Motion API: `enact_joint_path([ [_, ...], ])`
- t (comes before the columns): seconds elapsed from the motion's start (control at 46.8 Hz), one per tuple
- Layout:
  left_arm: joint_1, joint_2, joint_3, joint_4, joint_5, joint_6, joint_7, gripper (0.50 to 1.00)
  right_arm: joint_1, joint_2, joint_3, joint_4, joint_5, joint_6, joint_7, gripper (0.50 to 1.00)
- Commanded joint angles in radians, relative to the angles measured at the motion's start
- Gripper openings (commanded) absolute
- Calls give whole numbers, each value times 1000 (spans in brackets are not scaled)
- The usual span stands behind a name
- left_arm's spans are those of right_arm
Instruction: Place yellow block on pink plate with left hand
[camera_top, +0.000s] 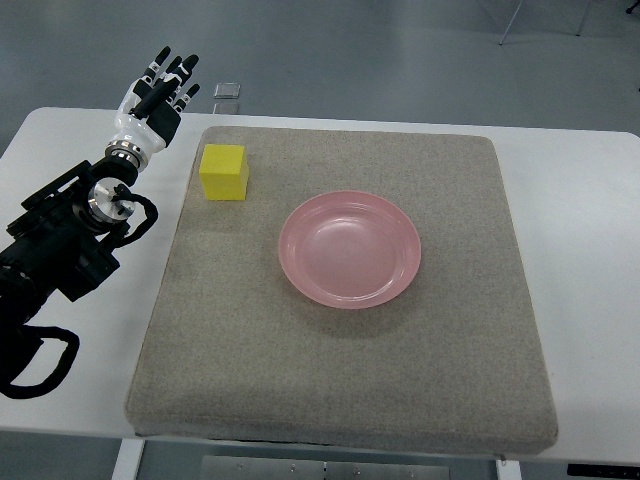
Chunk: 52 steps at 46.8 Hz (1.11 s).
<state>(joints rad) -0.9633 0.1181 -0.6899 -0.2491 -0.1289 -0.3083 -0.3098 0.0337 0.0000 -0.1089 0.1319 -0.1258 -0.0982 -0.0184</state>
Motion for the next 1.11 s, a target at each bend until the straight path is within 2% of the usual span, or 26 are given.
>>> enact_joint_path([
  [0.0,2,0,1,1,0,0,0,990,0,0,0,0,0,0,0,924],
  [0.576,-2,3,13,-10,6,8,-5,990,0,0,0,0,0,0,0,924],
  [0.811,-35,17,44,-35,22,41,15,990,0,0,0,0,0,0,0,924],
  [0.897,-66,37,134,-38,22,44,20,990,0,0,0,0,0,0,0,924],
  [1.089,-123,68,479,-38,23,35,20,988,0,0,0,0,0,0,0,924],
])
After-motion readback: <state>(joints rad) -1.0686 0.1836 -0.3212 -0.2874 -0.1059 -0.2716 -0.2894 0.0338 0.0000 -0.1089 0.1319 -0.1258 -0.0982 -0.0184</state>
